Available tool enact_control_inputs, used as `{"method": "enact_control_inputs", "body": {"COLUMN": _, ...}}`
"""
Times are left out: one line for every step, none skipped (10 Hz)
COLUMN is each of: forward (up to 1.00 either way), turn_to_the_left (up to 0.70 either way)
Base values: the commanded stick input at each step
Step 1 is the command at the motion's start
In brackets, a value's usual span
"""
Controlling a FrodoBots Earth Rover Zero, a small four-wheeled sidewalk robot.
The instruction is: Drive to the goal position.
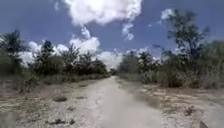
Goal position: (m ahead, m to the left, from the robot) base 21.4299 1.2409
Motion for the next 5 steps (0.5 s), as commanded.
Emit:
{"method": "enact_control_inputs", "body": {"forward": 0.45, "turn_to_the_left": 0.27}}
{"method": "enact_control_inputs", "body": {"forward": 0.45, "turn_to_the_left": 0.27}}
{"method": "enact_control_inputs", "body": {"forward": 0.45, "turn_to_the_left": 0.15}}
{"method": "enact_control_inputs", "body": {"forward": 0.45, "turn_to_the_left": 0.00}}
{"method": "enact_control_inputs", "body": {"forward": 0.45, "turn_to_the_left": 0.00}}
